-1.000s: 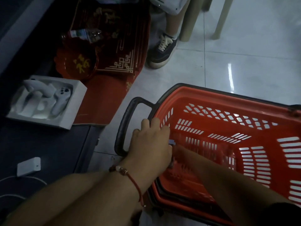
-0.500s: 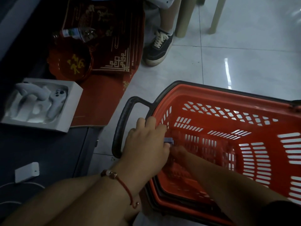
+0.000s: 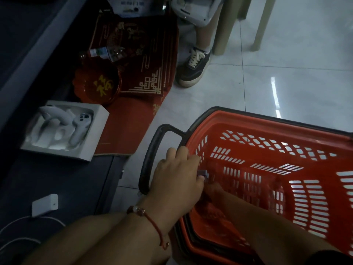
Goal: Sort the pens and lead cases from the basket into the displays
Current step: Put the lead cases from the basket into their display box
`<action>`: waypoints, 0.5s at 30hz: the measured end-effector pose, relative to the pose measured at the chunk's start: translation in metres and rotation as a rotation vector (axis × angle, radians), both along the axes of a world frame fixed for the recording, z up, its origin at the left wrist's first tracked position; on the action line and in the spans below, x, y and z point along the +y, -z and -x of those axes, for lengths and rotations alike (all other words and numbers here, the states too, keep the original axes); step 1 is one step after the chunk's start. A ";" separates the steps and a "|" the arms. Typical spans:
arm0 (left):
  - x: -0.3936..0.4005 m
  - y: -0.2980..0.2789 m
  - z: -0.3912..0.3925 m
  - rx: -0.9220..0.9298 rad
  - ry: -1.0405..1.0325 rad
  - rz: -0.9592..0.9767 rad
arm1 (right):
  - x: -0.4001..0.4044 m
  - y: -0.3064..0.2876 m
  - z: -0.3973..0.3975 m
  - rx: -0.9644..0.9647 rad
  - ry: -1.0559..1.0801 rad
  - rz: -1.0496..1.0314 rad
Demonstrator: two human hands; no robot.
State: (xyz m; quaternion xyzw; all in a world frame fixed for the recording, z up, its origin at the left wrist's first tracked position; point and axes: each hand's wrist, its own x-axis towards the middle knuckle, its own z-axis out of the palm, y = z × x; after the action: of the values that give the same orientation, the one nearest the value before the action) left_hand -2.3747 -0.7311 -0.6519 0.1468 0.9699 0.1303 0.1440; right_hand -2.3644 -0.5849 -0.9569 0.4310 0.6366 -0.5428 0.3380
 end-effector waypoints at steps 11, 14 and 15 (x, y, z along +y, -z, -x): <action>0.011 -0.010 -0.001 -0.123 -0.036 0.017 | 0.030 -0.089 0.003 -0.017 0.110 0.264; 0.014 -0.017 -0.002 -0.175 -0.099 -0.026 | 0.042 -0.148 -0.004 0.048 0.111 0.224; 0.016 -0.020 -0.002 -0.190 -0.126 -0.049 | 0.046 -0.168 -0.007 0.081 0.097 0.191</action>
State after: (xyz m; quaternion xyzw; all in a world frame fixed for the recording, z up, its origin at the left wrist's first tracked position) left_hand -2.3725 -0.7155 -0.6323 0.0761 0.9557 0.1760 0.2234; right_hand -2.3575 -0.5389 -0.7886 0.4048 0.5736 -0.6336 0.3251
